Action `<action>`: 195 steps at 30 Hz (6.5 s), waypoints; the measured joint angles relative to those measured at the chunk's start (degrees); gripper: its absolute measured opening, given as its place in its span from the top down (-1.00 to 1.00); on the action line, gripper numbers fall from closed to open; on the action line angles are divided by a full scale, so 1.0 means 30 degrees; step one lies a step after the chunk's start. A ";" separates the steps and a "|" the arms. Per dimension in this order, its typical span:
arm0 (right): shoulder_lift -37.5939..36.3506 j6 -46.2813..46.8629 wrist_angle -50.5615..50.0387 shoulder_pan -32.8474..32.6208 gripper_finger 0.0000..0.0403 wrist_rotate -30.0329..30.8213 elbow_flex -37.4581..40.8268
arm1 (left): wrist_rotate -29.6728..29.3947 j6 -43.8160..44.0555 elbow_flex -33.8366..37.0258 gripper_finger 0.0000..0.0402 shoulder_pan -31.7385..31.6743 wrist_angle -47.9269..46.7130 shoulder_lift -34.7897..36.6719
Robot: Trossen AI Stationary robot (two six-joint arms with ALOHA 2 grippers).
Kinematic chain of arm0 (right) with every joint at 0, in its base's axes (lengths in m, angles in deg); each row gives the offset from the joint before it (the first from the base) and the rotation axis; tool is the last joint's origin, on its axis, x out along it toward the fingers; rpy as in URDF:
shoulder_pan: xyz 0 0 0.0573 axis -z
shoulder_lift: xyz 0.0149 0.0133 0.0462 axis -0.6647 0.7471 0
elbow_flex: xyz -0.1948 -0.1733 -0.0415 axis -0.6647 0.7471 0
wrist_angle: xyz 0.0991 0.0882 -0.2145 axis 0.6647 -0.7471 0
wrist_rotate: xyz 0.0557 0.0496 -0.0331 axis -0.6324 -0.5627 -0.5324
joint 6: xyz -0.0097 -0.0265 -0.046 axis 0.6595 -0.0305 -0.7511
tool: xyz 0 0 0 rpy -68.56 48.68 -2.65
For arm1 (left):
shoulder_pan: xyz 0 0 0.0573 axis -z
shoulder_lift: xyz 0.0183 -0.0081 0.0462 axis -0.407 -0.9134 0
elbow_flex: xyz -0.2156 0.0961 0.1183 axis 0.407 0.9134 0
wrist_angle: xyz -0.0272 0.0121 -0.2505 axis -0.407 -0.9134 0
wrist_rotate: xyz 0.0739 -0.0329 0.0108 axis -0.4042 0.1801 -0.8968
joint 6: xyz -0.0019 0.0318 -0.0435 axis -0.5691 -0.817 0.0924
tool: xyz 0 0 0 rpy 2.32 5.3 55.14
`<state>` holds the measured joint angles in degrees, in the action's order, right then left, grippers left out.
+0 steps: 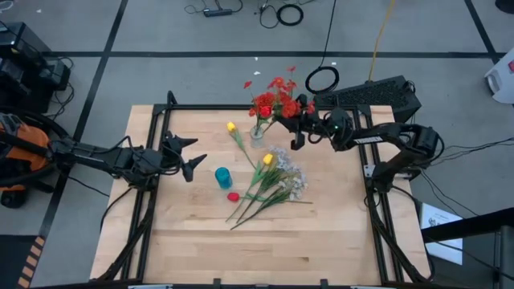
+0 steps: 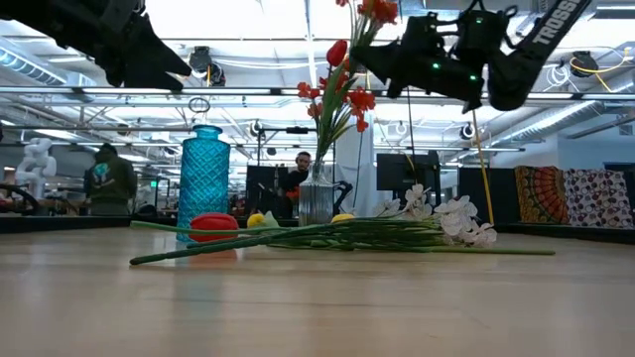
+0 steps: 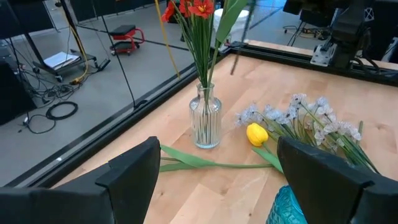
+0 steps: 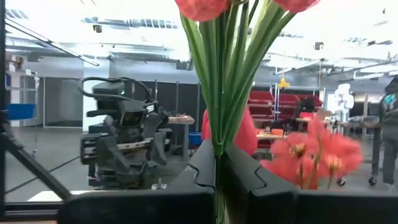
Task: Sort flowers into vase by color
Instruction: Put the orange flowers into the transparent vase, then put the bottom yellow flower into the blue vase
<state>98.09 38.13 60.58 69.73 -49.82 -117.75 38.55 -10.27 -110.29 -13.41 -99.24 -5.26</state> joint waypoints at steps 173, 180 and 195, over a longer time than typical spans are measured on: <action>-0.7628 0.5919 -4.2953 0.0156 0.24 1.0407 -0.1913 | 1.0273 1.1636 -1.8870 -0.63 -0.3905 -0.8852 -2.4125; -0.7727 0.5015 -4.2407 0.0156 0.24 1.0374 -0.1898 | 1.0817 1.1888 -1.8870 -0.63 -0.4603 -0.8830 -2.6219; -0.7727 0.4742 -4.2143 0.0156 0.24 1.0349 -0.1898 | 1.1705 0.8924 -1.8870 -0.63 -0.5042 -0.8852 -2.8341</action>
<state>74.91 52.36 -65.85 70.20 -18.78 -123.45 73.66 16.50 -166.90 -28.53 -125.80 -90.28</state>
